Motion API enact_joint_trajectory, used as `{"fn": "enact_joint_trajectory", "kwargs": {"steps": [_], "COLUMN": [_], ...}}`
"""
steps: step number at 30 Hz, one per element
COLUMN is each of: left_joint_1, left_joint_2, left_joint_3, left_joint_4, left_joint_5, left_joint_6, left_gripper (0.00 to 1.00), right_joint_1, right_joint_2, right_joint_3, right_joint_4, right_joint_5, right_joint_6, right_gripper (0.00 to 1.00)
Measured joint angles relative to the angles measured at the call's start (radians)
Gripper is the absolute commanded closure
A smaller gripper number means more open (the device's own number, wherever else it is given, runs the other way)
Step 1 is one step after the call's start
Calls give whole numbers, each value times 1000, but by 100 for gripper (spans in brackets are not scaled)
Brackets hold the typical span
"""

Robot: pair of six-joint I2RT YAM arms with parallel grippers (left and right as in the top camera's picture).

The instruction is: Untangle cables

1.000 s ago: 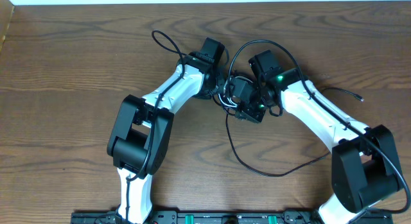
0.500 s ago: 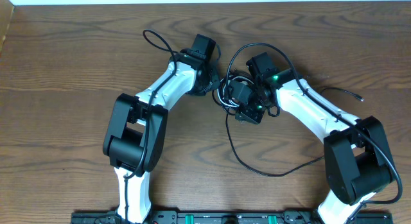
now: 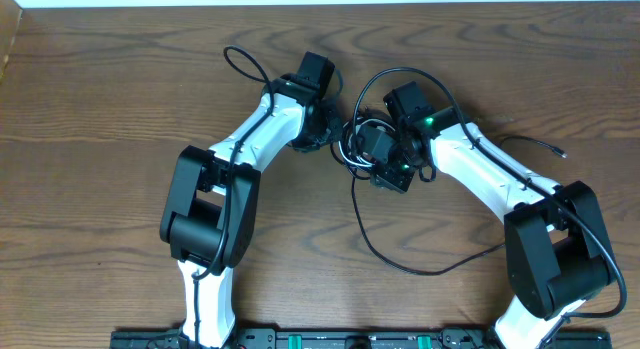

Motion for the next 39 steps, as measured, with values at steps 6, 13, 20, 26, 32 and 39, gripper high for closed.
{"fn": "enact_joint_trajectory", "kwargs": {"steps": [6,13,20,26,32,39], "left_joint_1": [1,1,-6,-9,-8,-8], "left_joint_2": [0,0,27,76,95,98], "left_joint_3": [24,24,24,28,40,42], "left_joint_4": [-35,-43,-39,-7,7,8], "left_joint_5": [80,113,115,129,148,152], "left_joint_6": [18,27,27,35,35,43], "left_gripper": [54,54,55,75,87,87], "right_joint_1": [0,0,0,0,0,0], "right_joint_2": [6,72,74,74,74,75], "right_joint_3": [-5,-10,-11,-11,-11,-11], "right_joint_4": [12,23,35,40,41,42], "right_joint_5": [27,43,48,49,49,51], "right_joint_6": [0,0,-4,-4,-4,-5], "right_gripper": [68,71,83,83,80,99]}}
